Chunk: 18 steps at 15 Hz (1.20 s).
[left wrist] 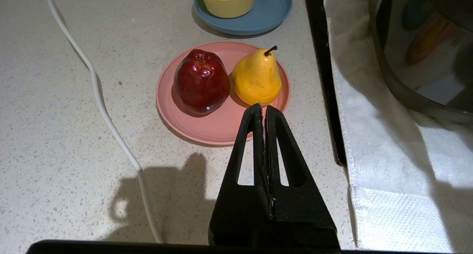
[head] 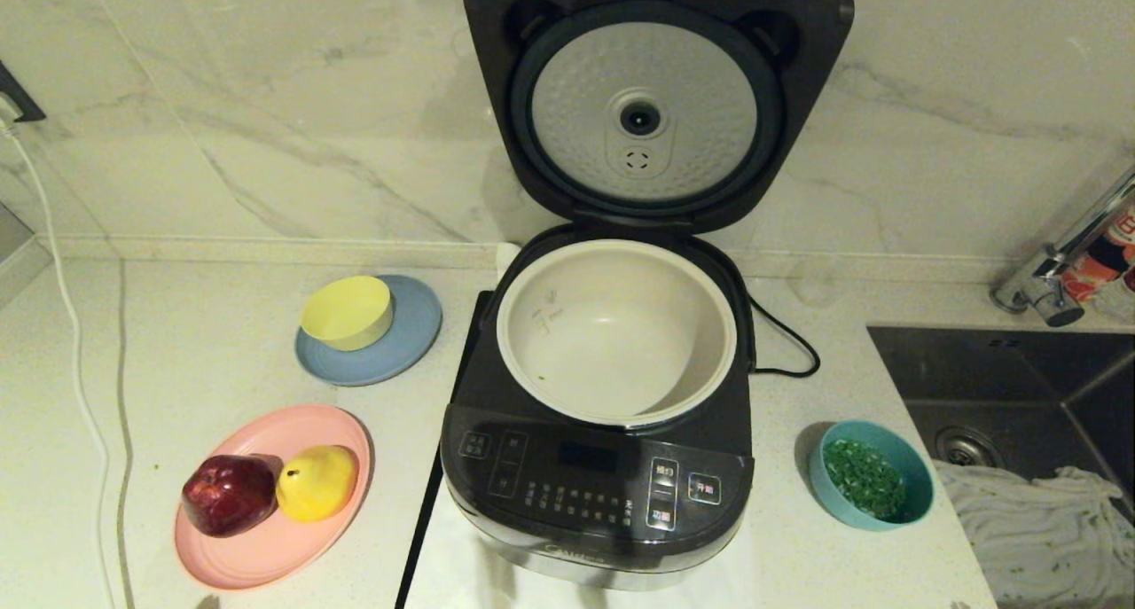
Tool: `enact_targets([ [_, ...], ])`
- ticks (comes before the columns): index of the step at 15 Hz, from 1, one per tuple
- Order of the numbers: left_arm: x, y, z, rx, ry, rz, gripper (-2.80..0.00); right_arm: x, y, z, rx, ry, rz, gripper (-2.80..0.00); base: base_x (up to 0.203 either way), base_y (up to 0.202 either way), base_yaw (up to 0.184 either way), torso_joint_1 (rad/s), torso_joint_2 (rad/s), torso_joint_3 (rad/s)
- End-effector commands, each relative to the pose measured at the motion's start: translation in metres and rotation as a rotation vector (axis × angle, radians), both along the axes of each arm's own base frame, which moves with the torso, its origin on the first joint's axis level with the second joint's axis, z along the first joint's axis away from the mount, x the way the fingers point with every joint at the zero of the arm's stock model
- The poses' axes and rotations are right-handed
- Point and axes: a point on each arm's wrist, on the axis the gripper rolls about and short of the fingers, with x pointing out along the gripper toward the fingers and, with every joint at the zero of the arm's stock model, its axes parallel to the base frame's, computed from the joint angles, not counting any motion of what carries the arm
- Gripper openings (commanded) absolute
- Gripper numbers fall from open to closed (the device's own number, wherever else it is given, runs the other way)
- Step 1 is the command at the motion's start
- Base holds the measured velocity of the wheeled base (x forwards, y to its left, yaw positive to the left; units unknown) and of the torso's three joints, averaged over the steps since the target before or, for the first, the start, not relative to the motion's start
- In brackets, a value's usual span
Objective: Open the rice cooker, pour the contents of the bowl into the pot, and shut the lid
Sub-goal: Turn on the tap
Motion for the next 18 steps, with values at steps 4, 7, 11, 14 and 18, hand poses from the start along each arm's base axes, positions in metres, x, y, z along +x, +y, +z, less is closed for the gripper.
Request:
enact_targets([
  [4, 0.001, 0.0, -0.003, 0.0, 0.008, 0.0, -2.8, -0.009, 0.0, 0.072, 0.048, 0.006, -0.02, -2.8, 0.0, 0.0, 0.0, 0.0, 0.0, 0.0],
  [7, 0.001, 0.0, -0.003, 0.0, 0.008, 0.0, -2.8, 0.033, -0.001, 0.113, 0.054, 0.133, -0.103, -2.8, 0.0, 0.0, 0.0, 0.0, 0.0, 0.0],
  [11, 0.001, 0.0, -0.003, 0.0, 0.008, 0.0, -2.8, 0.124, -0.013, 0.136, 0.037, 0.205, -0.266, -2.8, 0.0, 0.0, 0.0, 0.0, 0.0, 0.0],
  [14, 0.001, 0.0, -0.003, 0.0, 0.008, 0.0, -2.8, 0.187, -0.028, 0.137, 0.035, 0.205, -0.397, -2.8, 0.0, 0.0, 0.0, 0.0, 0.0, 0.0],
  [18, 0.001, 0.0, -0.003, 0.0, 0.008, 0.0, -2.8, 0.258, -0.067, 0.137, 0.012, 0.125, -0.573, -2.8, 0.0, 0.0, 0.0, 0.0, 0.0, 0.0],
])
